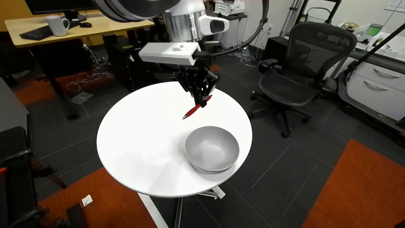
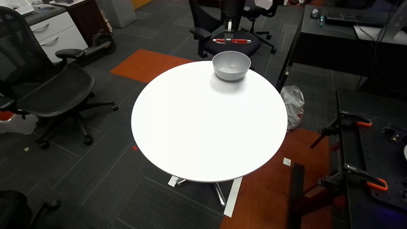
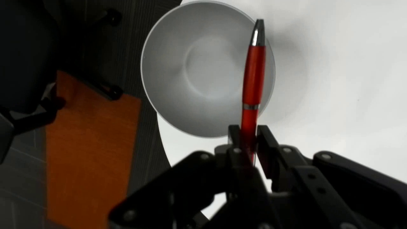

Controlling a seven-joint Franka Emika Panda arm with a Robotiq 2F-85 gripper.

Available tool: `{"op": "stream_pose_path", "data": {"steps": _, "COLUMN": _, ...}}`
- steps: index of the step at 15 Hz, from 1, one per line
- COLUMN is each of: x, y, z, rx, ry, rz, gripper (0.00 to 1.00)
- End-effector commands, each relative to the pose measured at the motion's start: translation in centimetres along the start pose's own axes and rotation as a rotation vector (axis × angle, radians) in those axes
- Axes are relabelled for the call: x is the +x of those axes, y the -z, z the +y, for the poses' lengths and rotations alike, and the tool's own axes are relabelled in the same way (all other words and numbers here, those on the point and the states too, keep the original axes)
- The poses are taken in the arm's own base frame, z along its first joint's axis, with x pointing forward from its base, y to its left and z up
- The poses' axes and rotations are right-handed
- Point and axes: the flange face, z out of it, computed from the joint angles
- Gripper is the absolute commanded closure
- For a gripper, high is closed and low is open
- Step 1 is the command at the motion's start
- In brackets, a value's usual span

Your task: Put the pen in the bowl

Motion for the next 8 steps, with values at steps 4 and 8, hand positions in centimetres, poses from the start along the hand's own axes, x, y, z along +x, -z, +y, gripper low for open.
{"op": "stream_pose_path", "data": {"steps": 4, "x": 0.7, "y": -4.3, "z": 2.5, "rx": -0.04, "ry": -0.191, "rz": 0.015, "gripper": 0.96}}
{"op": "stream_pose_path", "data": {"steps": 8, "x": 1.3, "y": -6.8, "z": 3.3, "rx": -0.044, "ry": -0.242, "rz": 0.011, "gripper": 0.96}}
